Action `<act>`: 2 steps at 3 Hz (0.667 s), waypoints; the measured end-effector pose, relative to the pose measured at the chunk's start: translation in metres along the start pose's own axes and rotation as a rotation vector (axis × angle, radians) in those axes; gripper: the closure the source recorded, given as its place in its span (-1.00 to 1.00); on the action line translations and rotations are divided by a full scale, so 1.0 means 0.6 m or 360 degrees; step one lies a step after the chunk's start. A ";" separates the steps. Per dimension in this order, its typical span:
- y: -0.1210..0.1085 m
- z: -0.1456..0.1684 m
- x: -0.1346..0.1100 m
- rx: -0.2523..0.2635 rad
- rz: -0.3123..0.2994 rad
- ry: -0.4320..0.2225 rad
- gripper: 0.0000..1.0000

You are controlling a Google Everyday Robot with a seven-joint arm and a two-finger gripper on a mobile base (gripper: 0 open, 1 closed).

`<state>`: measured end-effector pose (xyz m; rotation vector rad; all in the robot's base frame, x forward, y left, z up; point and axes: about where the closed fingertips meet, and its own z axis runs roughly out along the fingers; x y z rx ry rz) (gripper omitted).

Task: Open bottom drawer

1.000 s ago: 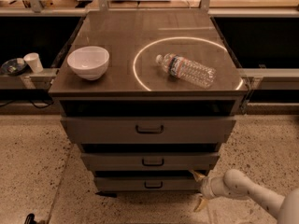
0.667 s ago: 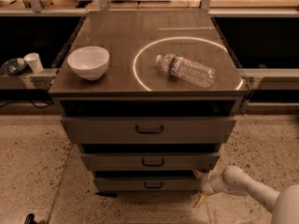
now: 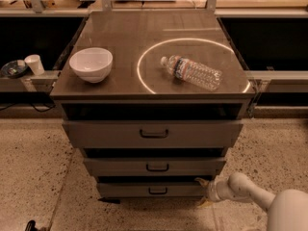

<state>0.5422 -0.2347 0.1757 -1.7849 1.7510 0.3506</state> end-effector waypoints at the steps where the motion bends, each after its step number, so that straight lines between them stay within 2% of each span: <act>1: 0.014 0.001 0.014 -0.0008 0.0037 0.0020 -0.18; 2: 0.033 -0.011 -0.011 -0.0024 -0.0022 0.0052 -0.33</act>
Offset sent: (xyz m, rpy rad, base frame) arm -0.0481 0.0122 0.0089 -0.0582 0.0172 0.0301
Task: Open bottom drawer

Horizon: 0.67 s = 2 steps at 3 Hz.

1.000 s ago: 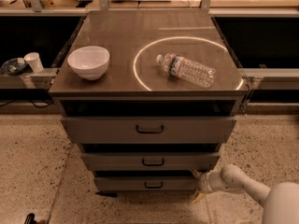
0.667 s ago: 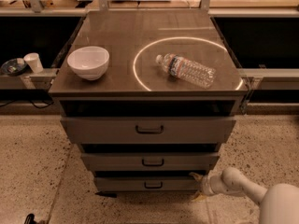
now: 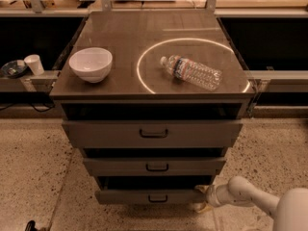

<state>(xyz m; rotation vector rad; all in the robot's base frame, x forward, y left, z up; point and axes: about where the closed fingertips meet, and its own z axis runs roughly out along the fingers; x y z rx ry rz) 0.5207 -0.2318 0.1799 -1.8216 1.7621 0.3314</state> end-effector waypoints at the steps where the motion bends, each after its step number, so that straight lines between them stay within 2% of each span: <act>1: 0.038 0.002 -0.041 -0.0068 -0.0078 -0.0003 -0.48; 2: 0.049 0.006 -0.046 -0.0086 -0.0077 -0.0013 -0.87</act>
Offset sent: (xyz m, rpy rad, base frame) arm -0.0208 0.0191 0.0066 -0.0110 0.0067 0.0545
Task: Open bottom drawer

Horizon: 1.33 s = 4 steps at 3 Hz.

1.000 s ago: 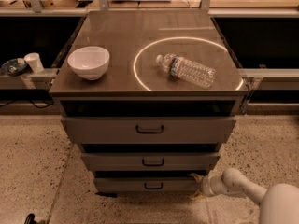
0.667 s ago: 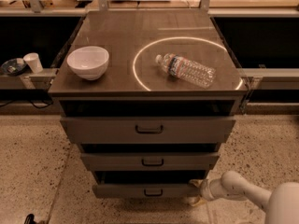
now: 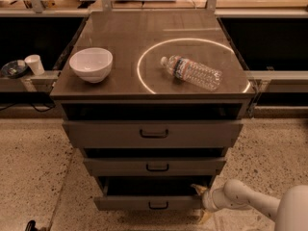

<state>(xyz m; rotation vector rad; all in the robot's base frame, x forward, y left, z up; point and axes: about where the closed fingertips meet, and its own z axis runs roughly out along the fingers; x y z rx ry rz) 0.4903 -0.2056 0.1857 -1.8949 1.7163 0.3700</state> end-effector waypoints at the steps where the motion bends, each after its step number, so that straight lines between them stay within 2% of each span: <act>1: 0.000 0.000 0.000 0.0000 0.0000 0.0000 -1.00; 2: 0.006 0.012 0.003 -0.0046 0.0020 -0.0020 -1.00; 3: 0.025 0.026 0.003 -0.0110 0.0038 -0.0066 -0.65; 4: 0.037 0.014 -0.008 -0.0123 0.0028 -0.0101 -0.22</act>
Offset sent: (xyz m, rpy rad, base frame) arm -0.0026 0.0019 -0.0175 0.0240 0.0828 0.0198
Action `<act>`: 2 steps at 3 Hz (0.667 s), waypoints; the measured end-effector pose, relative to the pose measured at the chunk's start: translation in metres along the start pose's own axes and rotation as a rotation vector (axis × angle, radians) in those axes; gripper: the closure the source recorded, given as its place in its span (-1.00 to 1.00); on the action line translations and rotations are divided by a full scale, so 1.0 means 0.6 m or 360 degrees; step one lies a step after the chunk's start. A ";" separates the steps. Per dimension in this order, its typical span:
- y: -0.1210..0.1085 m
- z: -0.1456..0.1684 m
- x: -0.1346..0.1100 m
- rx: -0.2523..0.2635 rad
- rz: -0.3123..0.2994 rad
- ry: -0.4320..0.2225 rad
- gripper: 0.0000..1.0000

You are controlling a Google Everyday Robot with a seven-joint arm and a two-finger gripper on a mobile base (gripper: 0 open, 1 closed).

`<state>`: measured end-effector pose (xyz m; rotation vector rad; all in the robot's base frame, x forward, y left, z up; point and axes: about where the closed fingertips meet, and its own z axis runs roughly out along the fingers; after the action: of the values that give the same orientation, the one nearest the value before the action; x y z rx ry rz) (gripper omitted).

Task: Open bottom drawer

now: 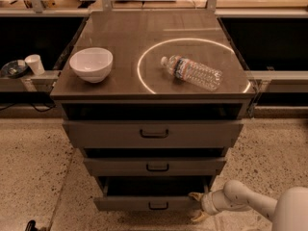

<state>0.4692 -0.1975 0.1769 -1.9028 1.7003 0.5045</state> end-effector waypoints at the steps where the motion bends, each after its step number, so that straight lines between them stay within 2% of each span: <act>1: 0.030 0.002 -0.012 -0.0089 -0.0029 0.0006 0.28; 2: 0.045 0.000 -0.016 -0.0135 -0.0031 0.0009 0.50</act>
Offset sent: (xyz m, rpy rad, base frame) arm -0.0565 0.0027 -0.0063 -0.0455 0.1224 0.1218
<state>0.4412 -0.1917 0.1790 -1.9804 1.6868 0.5723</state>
